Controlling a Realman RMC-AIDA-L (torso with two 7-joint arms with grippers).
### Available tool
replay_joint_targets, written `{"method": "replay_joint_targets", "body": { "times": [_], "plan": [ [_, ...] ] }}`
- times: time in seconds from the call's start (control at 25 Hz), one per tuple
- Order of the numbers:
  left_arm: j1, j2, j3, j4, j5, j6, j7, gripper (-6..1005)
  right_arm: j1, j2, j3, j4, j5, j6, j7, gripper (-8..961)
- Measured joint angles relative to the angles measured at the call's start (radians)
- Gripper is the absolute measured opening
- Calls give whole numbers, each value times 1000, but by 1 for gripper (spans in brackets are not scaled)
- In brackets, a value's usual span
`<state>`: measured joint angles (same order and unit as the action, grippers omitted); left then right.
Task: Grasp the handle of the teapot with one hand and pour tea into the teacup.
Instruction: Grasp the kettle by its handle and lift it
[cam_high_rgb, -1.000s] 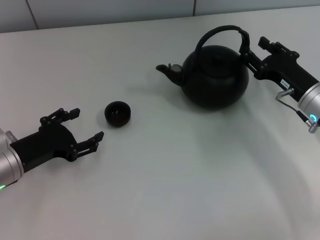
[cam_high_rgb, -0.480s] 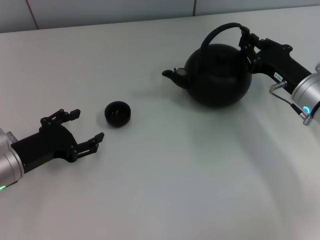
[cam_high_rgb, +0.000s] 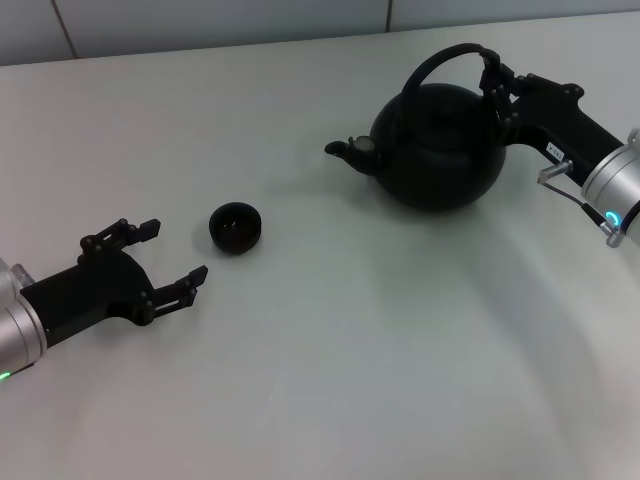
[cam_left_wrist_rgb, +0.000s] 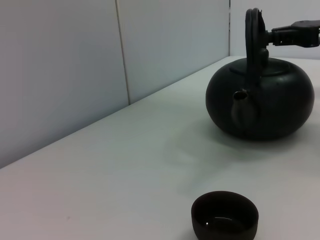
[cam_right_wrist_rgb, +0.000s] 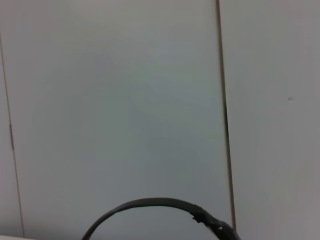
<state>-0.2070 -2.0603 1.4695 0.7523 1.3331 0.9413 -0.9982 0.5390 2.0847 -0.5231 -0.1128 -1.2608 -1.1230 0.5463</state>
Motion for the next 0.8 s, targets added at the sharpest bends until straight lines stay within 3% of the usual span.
{"method": "replay_joint_targets", "body": {
  "times": [0.32,0.8],
  "plan": [
    [0,0,0,1,0,5,0,847,10,-1,-4,-21,-2,-79,-8,100],
    [-6,0,0,1,0,5,0,847,97,-1,-146,-73,-2,-98,-210,98]
  ]
}}
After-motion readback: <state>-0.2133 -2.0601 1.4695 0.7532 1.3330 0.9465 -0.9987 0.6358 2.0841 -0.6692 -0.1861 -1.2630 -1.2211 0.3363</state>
